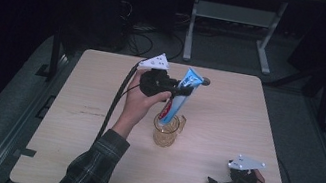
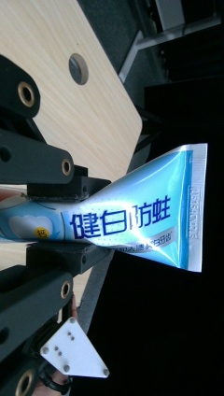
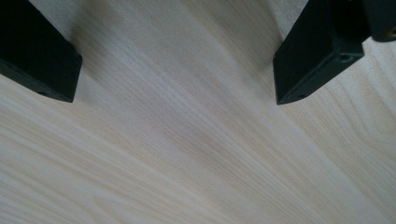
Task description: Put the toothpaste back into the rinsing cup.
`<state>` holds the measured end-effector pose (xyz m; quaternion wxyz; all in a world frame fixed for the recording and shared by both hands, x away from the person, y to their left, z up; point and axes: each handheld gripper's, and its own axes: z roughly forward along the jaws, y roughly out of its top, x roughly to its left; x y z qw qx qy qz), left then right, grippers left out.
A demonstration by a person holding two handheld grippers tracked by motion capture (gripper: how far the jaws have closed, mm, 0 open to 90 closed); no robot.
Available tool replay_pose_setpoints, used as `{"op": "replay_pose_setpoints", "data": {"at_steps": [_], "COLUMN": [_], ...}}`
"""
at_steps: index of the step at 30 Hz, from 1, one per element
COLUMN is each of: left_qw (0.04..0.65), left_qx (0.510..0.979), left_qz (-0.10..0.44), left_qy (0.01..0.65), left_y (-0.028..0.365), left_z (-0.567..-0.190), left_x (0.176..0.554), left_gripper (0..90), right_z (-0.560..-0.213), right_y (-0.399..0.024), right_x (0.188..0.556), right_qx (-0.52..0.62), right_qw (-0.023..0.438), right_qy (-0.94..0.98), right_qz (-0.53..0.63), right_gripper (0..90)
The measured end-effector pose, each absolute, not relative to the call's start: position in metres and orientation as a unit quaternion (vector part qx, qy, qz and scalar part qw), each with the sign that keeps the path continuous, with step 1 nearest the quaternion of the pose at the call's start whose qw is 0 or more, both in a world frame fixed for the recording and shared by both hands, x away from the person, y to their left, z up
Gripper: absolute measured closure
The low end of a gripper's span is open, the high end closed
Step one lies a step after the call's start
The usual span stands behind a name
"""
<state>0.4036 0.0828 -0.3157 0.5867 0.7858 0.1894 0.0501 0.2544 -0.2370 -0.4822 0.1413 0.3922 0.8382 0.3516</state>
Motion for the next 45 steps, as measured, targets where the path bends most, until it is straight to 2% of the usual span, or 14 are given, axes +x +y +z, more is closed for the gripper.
{"op": "replay_pose_setpoints", "data": {"at_steps": [27, 45], "left_qw": [0.575, 0.571], "left_qx": [0.793, 0.795], "left_qz": [0.043, 0.042], "left_qy": [0.199, 0.202], "left_y": [0.086, 0.091], "left_z": [-0.357, -0.371], "left_x": [0.400, 0.396], "left_gripper": [72.6, 72.3], "right_z": [-0.482, -0.482], "right_y": [-0.237, -0.237], "right_x": [0.255, 0.254], "right_qx": [0.390, 0.390], "right_qw": [0.143, 0.142], "right_qy": [0.839, 0.839], "right_qz": [0.351, 0.351], "right_gripper": [0.5, 0.5]}}
